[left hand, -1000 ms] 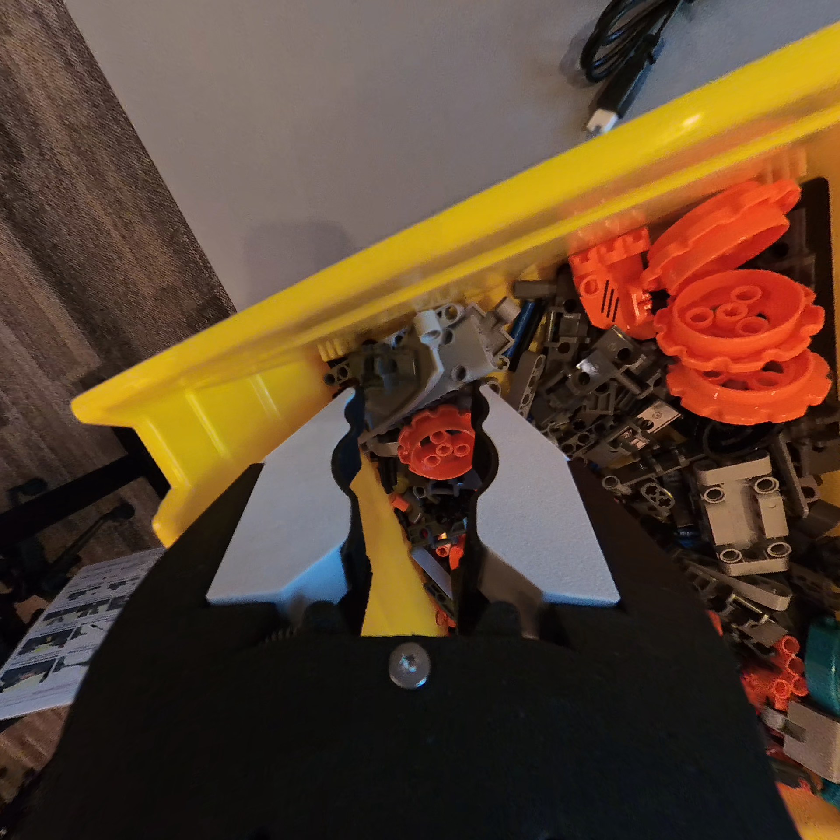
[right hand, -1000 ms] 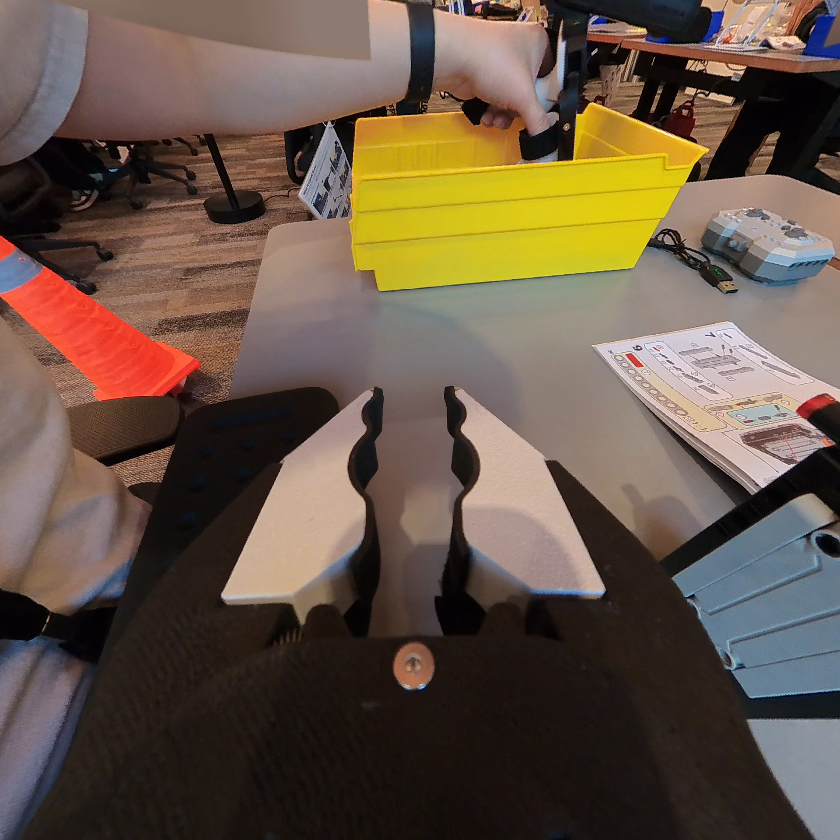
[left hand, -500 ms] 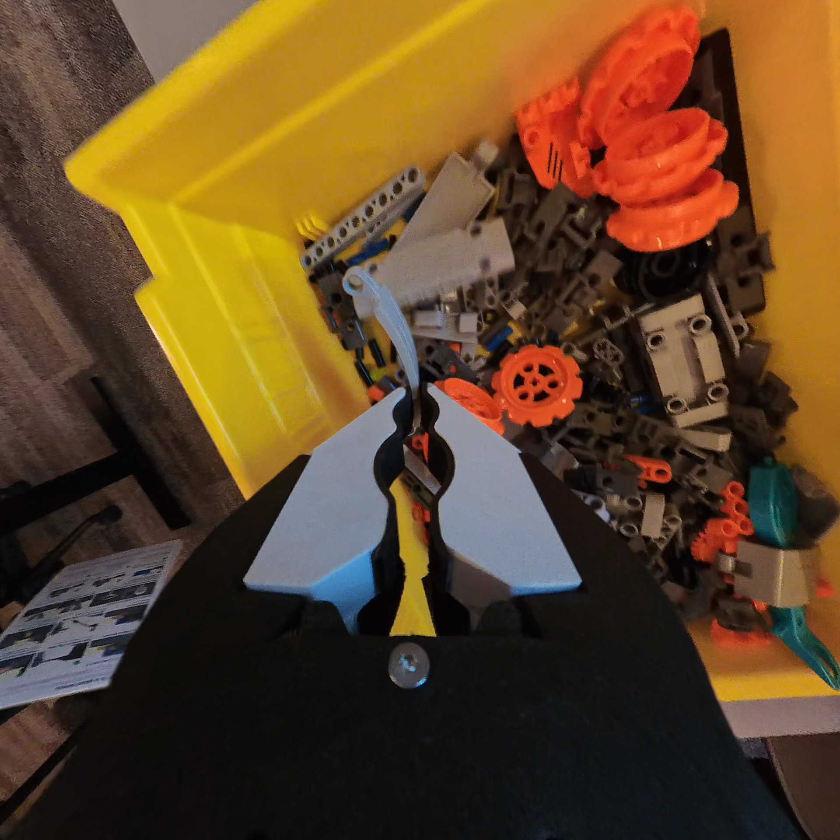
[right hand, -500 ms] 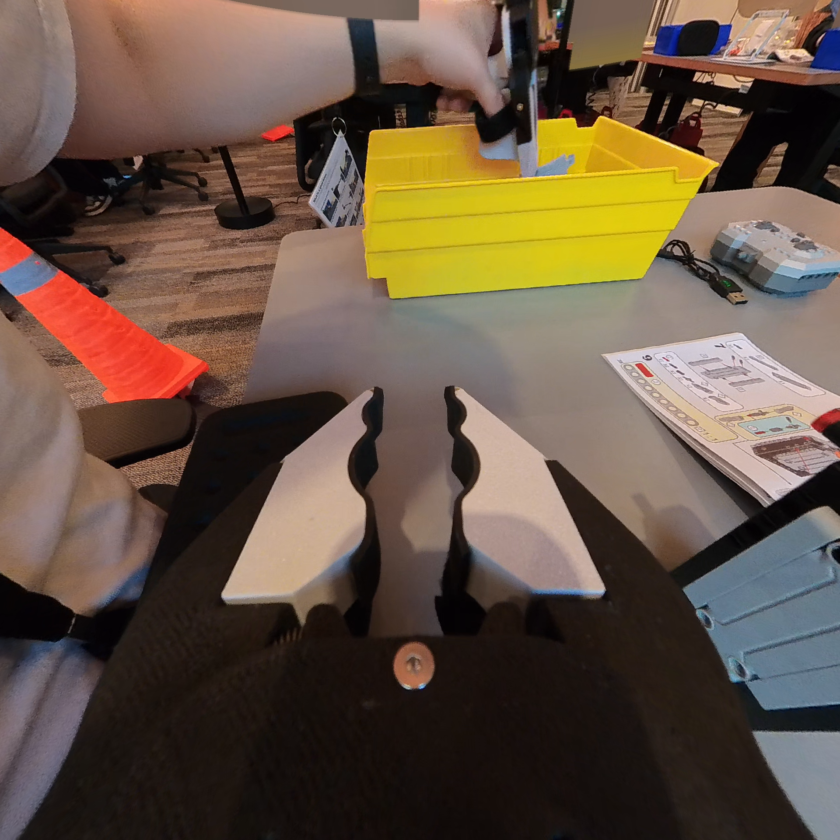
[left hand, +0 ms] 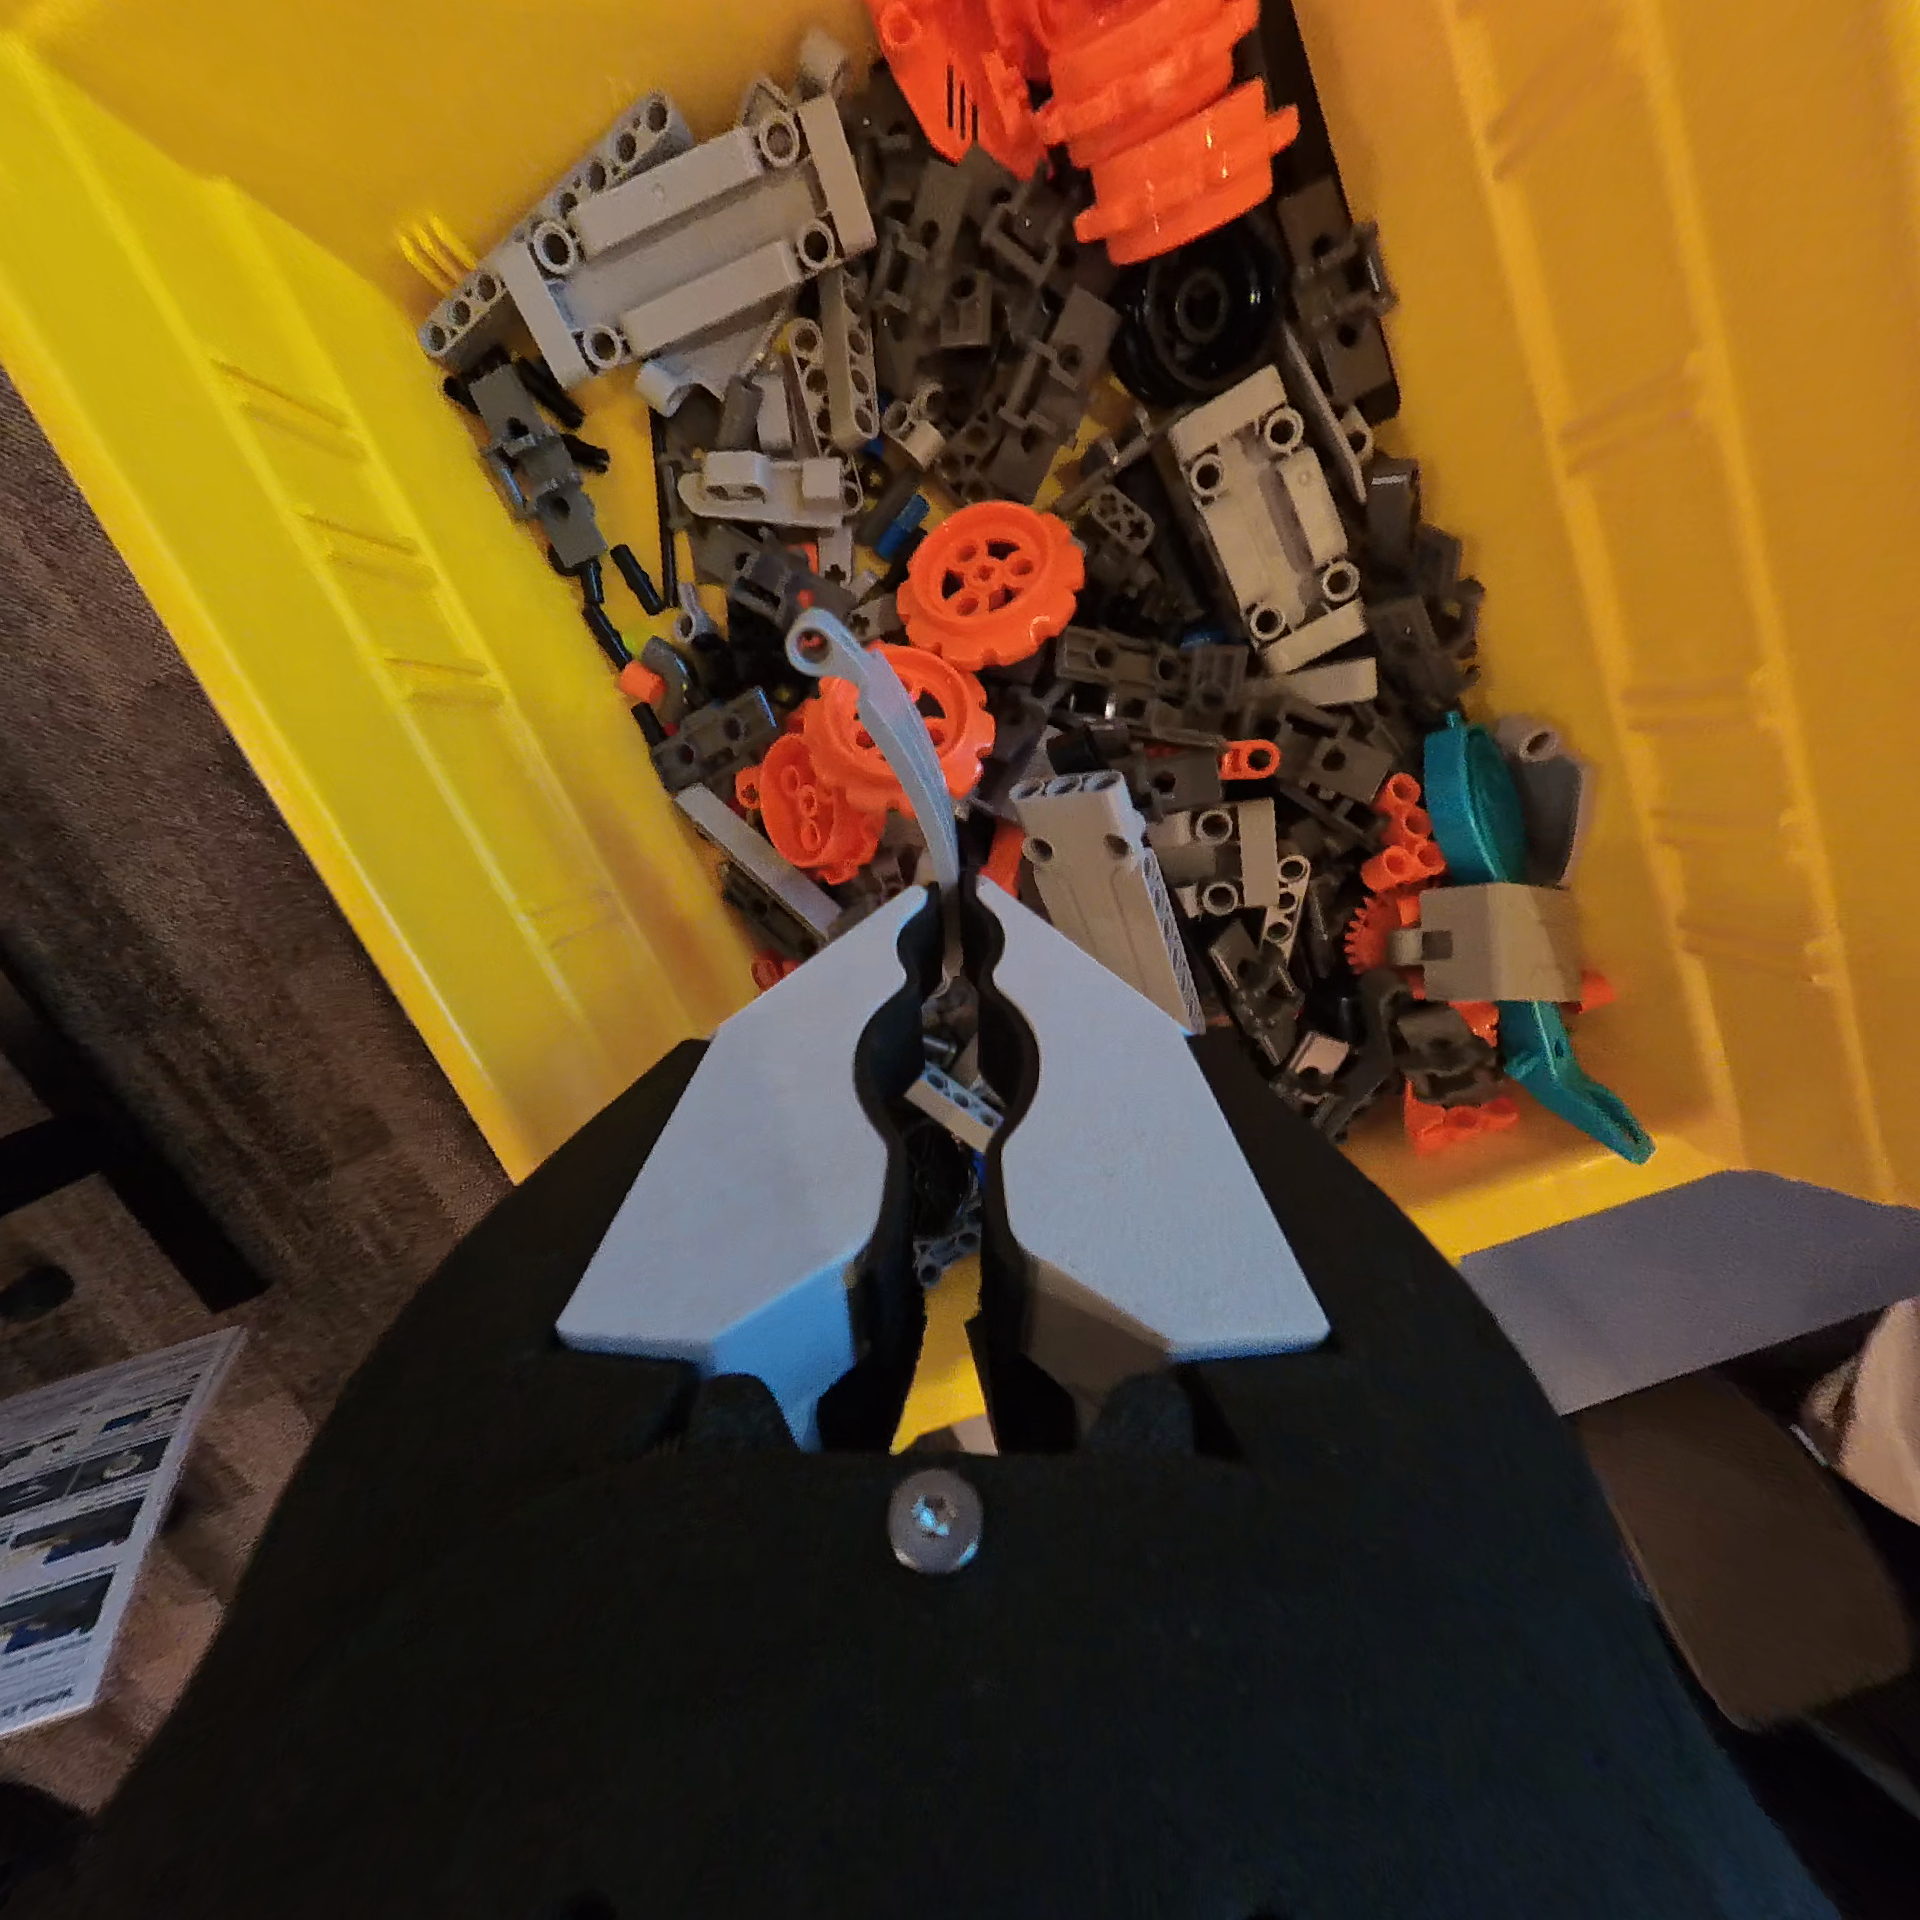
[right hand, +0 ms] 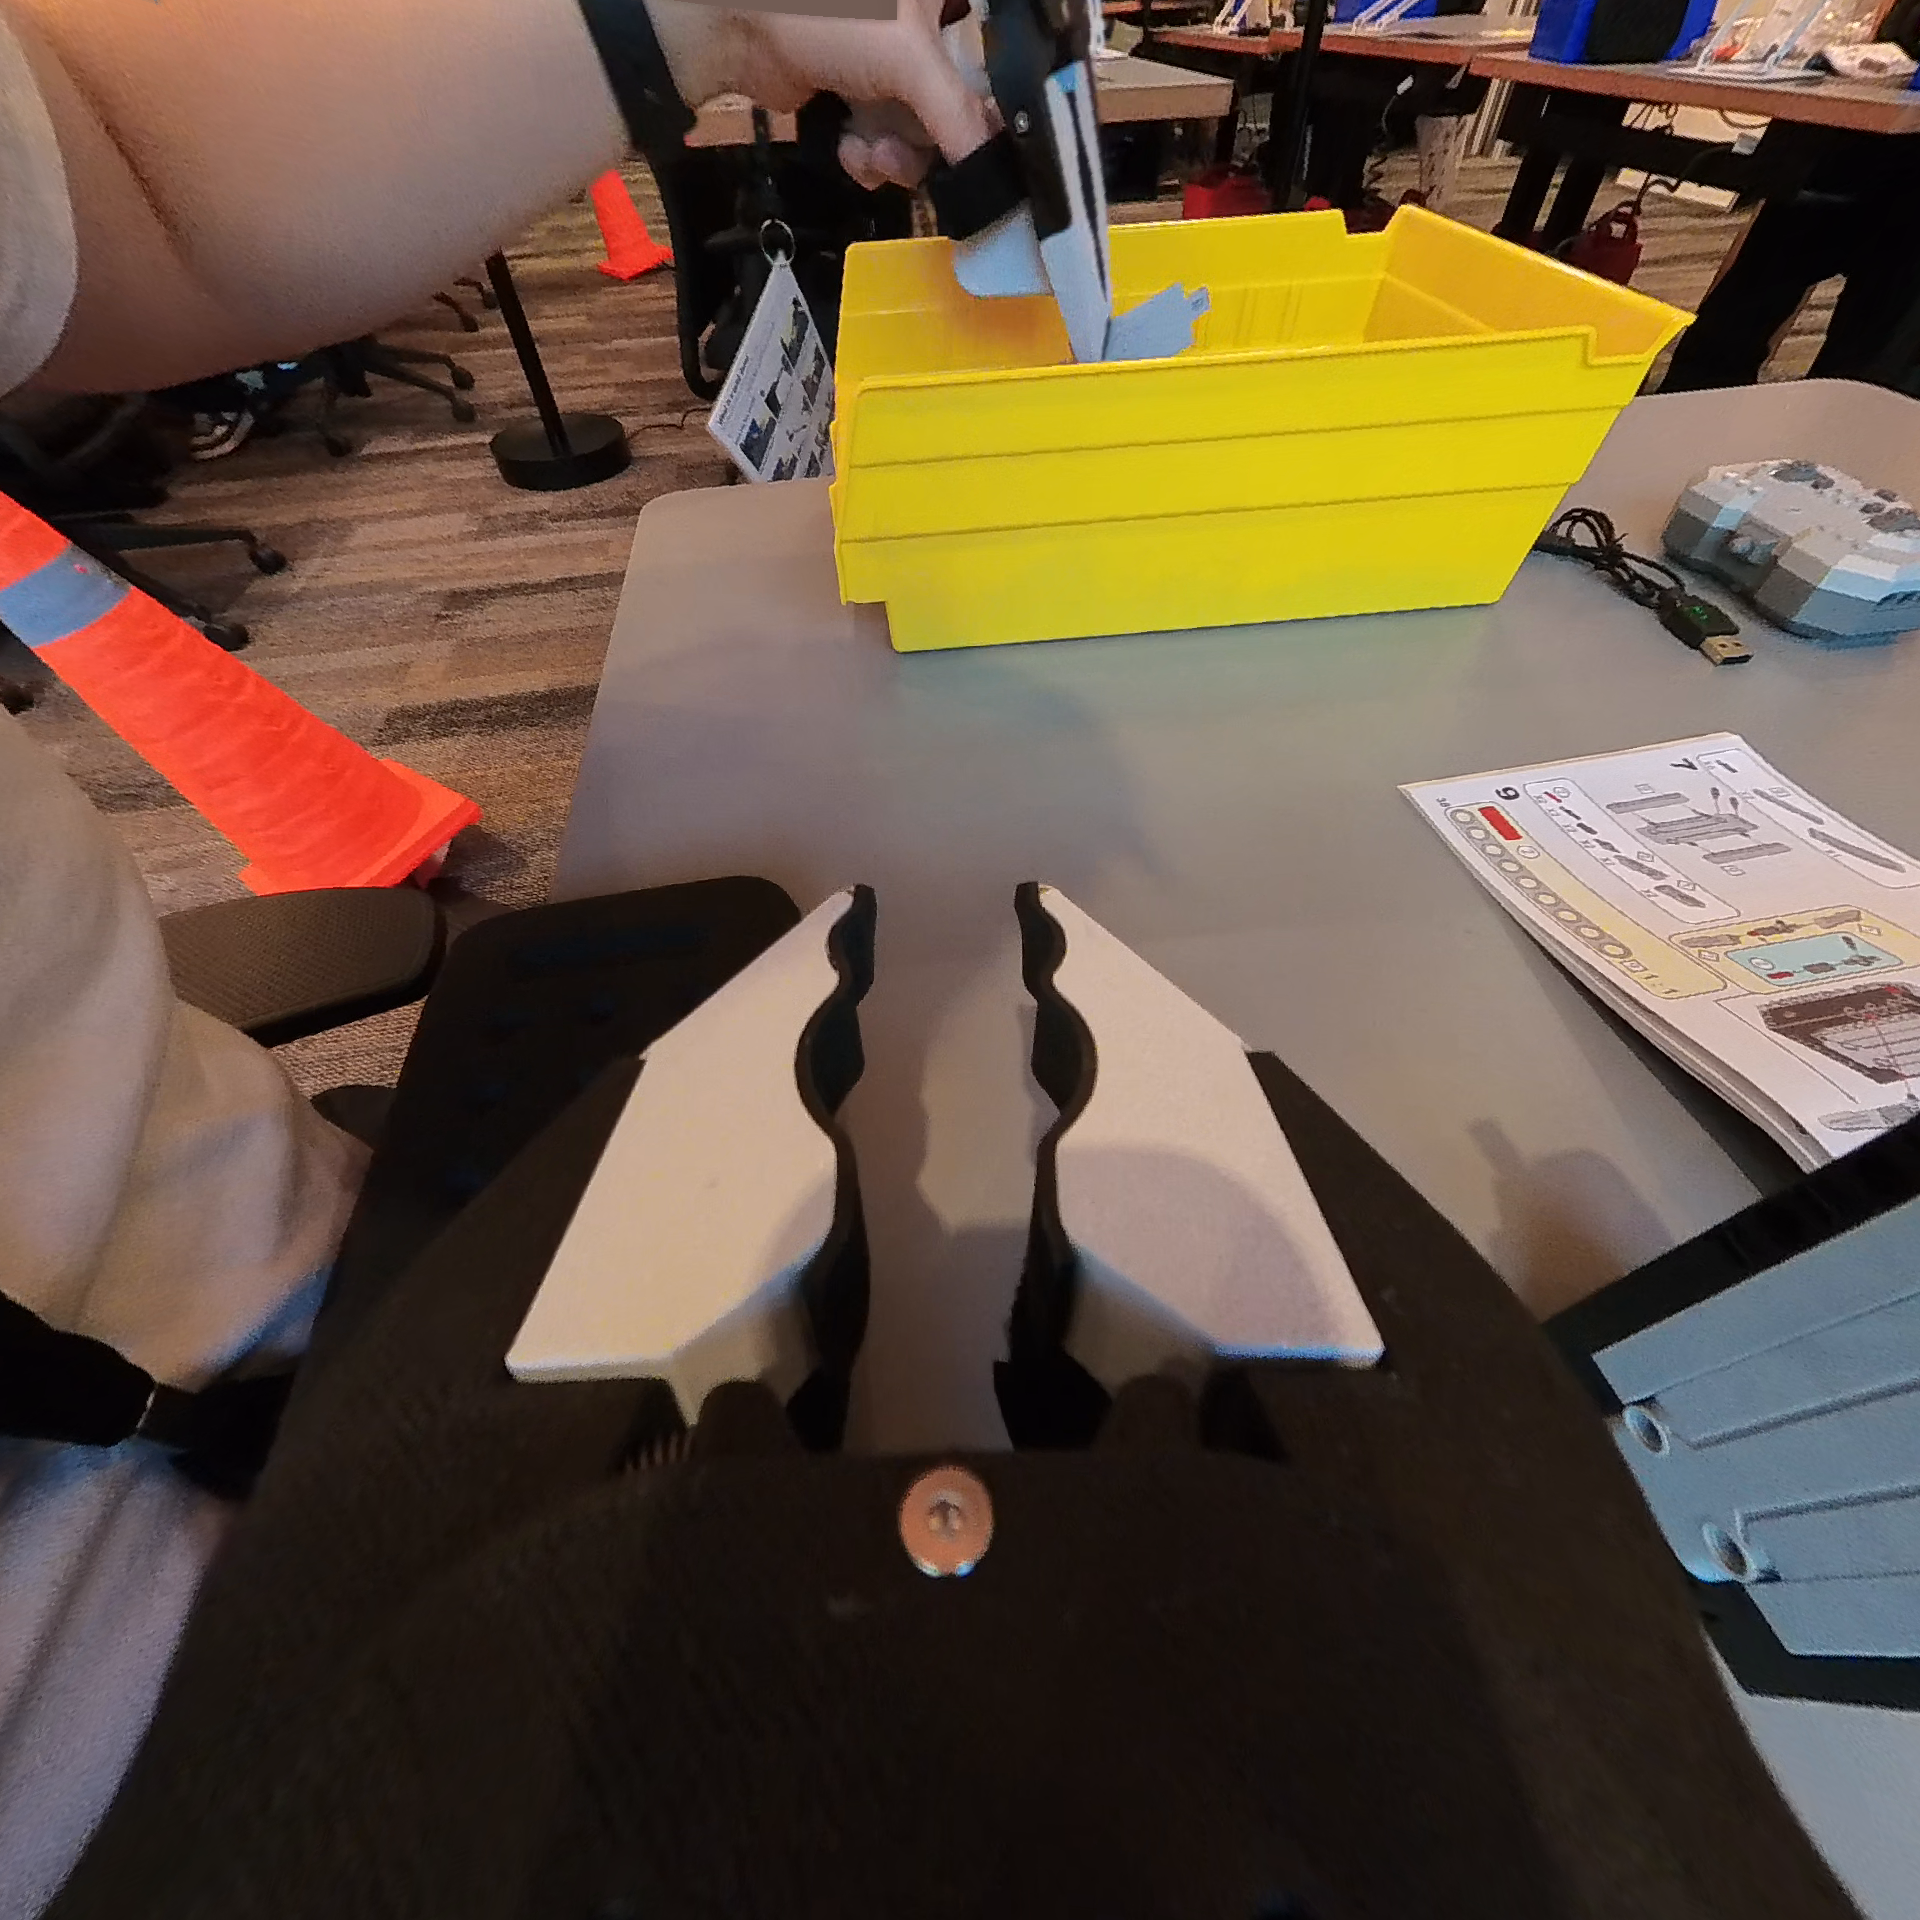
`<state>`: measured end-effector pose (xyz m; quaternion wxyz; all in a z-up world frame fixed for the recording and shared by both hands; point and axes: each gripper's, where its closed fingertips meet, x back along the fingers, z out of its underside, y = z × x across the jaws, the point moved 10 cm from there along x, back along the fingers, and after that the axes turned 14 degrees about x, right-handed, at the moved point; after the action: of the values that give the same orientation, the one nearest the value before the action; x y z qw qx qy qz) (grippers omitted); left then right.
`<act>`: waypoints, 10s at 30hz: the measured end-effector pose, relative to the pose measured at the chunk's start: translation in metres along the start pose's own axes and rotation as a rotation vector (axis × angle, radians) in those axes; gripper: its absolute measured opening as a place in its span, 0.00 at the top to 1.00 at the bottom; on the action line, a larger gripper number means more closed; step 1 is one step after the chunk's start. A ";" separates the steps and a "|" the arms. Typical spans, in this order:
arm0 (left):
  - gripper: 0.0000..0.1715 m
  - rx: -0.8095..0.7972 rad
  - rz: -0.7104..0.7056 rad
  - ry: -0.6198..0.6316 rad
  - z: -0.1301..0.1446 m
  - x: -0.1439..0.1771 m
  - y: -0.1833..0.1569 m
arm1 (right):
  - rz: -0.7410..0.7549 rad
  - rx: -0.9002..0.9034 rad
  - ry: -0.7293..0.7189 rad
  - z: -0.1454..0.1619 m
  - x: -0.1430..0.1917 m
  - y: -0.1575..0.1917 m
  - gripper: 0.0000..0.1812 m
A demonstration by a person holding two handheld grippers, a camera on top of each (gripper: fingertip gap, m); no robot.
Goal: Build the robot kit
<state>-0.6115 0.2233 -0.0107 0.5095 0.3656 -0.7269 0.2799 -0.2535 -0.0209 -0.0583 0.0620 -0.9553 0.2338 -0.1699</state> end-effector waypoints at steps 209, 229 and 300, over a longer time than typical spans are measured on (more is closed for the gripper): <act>0.97 -0.193 0.951 -0.475 0.005 0.009 -0.247 | -0.112 -0.243 -0.339 -0.035 0.032 -0.055 0.85; 0.97 0.052 1.194 -0.240 0.009 -0.006 -0.248 | 0.176 0.454 0.007 -0.038 0.013 -0.022 0.92; 1.00 0.139 1.178 -0.261 0.010 -0.017 -0.235 | 0.149 0.339 0.059 -0.023 0.008 -0.030 0.92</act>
<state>-0.4215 0.0842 -0.0224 0.1505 -0.0346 -0.8434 0.5146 -0.2415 0.0012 -0.0287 0.2277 -0.9058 0.2736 -0.2297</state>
